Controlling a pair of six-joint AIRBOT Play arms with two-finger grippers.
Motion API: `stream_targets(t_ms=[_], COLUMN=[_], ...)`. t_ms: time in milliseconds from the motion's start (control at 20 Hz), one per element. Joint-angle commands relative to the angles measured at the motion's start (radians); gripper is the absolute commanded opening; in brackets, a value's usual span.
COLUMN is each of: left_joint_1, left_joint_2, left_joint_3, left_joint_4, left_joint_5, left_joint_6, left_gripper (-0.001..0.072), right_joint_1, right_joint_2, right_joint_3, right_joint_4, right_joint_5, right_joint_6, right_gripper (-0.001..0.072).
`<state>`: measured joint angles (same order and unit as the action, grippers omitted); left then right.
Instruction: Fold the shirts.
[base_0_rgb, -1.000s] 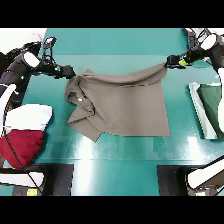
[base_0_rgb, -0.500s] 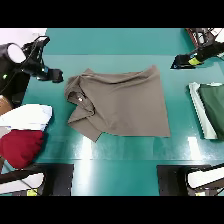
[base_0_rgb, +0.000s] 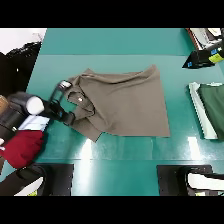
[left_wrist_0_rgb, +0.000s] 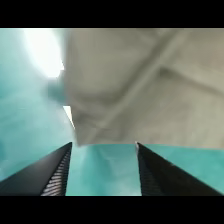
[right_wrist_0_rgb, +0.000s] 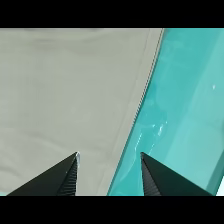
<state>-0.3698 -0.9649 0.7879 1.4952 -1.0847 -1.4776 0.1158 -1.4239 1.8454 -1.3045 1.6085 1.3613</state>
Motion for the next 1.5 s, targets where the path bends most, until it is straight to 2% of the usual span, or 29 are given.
stream_targets(t_ms=[0,350,550,650,700,750,800,950,1050,1100,1200,1300,1450], left_joint_1=[-0.131,-0.140,-0.140,-0.139,-0.139,-0.139,-0.138,-0.124,-0.055,0.001,0.127,0.235,0.306], left_joint_2=[0.022,0.020,-0.074,-0.102,-0.102,-0.101,-0.100,-0.077,-0.061,-0.044,-0.029,-0.029,-0.031], left_joint_3=[-0.092,-0.142,-0.150,-0.150,-0.143,-0.122,-0.098,-0.005,0.050,0.063,0.066,0.053,0.023], left_joint_4=[0.127,0.248,0.248,0.252,0.253,0.257,0.261,0.314,0.298,0.267,0.116,-0.077,-0.310], left_joint_5=[0.133,0.248,0.279,0.285,0.276,0.245,0.217,0.129,0.122,0.126,0.119,0.105,0.087], left_joint_6=[-0.016,-0.052,-0.068,-0.104,-0.132,-0.140,-0.139,-0.148,-0.183,-0.217,-0.223,-0.158,-0.040], left_gripper=[0.0490,0.0490,0.0490,0.0488,0.0430,0.0209,0.0026,0.0031,0.0030,0.0030,0.0030,0.0030,0.0030], right_joint_1=[-0.002,-0.002,-0.002,-0.002,-0.004,-0.013,-0.027,-0.111,-0.188,-0.225,-0.293,-0.345,-0.397], right_joint_2=[0.117,0.340,0.407,0.431,0.441,0.447,0.454,0.470,0.478,0.491,0.518,0.515,0.446], right_joint_3=[-0.140,-0.500,-0.537,-0.537,-0.537,-0.537,-0.537,-0.539,-0.586,-0.638,-0.777,-0.920,-1.106], right_joint_4=[-0.002,0.003,0.003,0.002,0.000,0.002,0.002,0.002,0.003,0.004,0.005,0.008,0.138], right_joint_5=[-0.036,-0.246,-0.285,-0.283,-0.278,-0.269,-0.253,-0.134,-0.084,-0.079,-0.079,-0.070,-0.064], right_joint_6=[-0.001,0.024,0.053,0.053,0.054,0.063,0.077,0.080,0.077,0.077,0.077,0.074,-0.006], right_gripper=[0.0431,0.0431,0.0431,0.0431,0.0431,0.0431,0.0431,0.0431,0.0431,0.0431,0.0431,0.0444,0.0463])
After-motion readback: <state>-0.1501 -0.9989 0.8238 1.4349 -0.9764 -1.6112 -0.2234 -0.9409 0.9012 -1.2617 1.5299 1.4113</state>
